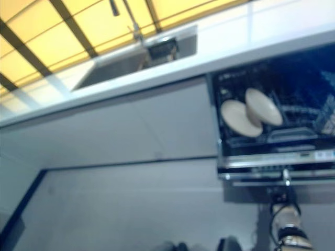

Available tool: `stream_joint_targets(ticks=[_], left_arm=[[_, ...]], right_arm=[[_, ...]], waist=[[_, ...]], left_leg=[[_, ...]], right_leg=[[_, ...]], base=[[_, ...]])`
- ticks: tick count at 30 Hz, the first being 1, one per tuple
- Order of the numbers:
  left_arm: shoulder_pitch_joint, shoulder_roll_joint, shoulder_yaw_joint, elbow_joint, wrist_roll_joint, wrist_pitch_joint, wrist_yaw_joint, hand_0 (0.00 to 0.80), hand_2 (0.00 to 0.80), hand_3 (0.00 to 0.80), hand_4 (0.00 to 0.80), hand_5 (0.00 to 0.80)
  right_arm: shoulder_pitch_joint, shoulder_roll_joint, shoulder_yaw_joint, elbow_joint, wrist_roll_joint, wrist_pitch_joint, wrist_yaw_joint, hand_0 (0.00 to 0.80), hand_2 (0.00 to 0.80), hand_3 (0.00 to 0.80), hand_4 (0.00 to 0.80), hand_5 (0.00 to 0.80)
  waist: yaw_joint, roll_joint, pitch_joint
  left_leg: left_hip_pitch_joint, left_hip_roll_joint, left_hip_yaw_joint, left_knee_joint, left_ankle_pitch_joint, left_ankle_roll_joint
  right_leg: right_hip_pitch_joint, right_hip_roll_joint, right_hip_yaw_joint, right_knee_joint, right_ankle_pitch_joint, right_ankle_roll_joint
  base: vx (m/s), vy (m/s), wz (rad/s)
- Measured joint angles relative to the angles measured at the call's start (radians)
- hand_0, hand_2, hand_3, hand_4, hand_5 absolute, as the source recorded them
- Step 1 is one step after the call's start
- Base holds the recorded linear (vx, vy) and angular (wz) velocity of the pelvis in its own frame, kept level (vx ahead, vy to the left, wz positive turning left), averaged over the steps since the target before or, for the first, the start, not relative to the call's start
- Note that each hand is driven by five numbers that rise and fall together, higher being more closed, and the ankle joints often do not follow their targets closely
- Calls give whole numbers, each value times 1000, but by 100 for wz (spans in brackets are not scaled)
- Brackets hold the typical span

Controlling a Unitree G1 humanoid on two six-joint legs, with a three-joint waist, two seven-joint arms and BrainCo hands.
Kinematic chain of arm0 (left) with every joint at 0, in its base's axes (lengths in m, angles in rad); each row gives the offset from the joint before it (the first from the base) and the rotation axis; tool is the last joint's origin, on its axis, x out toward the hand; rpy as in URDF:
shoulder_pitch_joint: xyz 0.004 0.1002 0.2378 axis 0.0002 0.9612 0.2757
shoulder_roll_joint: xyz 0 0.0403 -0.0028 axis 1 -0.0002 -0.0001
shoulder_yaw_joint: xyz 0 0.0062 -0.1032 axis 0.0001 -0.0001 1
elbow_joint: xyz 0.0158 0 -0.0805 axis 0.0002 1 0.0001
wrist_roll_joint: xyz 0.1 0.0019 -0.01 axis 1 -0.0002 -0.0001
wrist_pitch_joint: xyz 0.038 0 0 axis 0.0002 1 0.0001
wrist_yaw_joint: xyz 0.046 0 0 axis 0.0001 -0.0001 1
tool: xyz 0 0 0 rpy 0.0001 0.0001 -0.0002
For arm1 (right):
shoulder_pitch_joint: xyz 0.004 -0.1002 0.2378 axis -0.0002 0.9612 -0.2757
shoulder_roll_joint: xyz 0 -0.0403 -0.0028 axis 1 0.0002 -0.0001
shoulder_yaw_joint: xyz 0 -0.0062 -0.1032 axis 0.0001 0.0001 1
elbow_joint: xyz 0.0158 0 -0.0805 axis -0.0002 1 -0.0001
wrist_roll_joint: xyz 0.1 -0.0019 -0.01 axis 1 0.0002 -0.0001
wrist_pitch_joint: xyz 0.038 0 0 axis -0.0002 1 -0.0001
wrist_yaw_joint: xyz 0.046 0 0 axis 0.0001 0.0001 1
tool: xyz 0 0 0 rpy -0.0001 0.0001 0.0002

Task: Take plates into dishwasher

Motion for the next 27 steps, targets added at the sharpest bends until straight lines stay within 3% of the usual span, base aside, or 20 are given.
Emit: stream_joint_targets(ticks=[7,17,27], left_arm=[[29,0,3,0,-1,3,-1,0,0,0,0,0],[55,2,4,0,-1,4,-4,0,0,0,0,0],[57,4,3,-7,2,2,-19,0,0,0,0,0]], right_arm=[[-2,-13,8,6,7,-14,-31,0,0,0,0,0],[-40,-53,46,14,43,-67,-36,0,0,0,0,0],[-163,-60,92,7,137,-157,46,0,0,0,0,0]], waist=[[6,-1,13],[49,0,16],[61,-3,18]], left_leg=[[22,-8,-26,-26,26,-17],[20,-23,-42,-24,30,-6],[61,-22,-57,-67,43,-3]], right_leg=[[37,-25,-48,-21,0,-2],[47,-55,-81,-21,5,1],[104,-57,-116,-66,11,10]], base=[[53,-2,10],[36,2,1],[38,-18,7]])
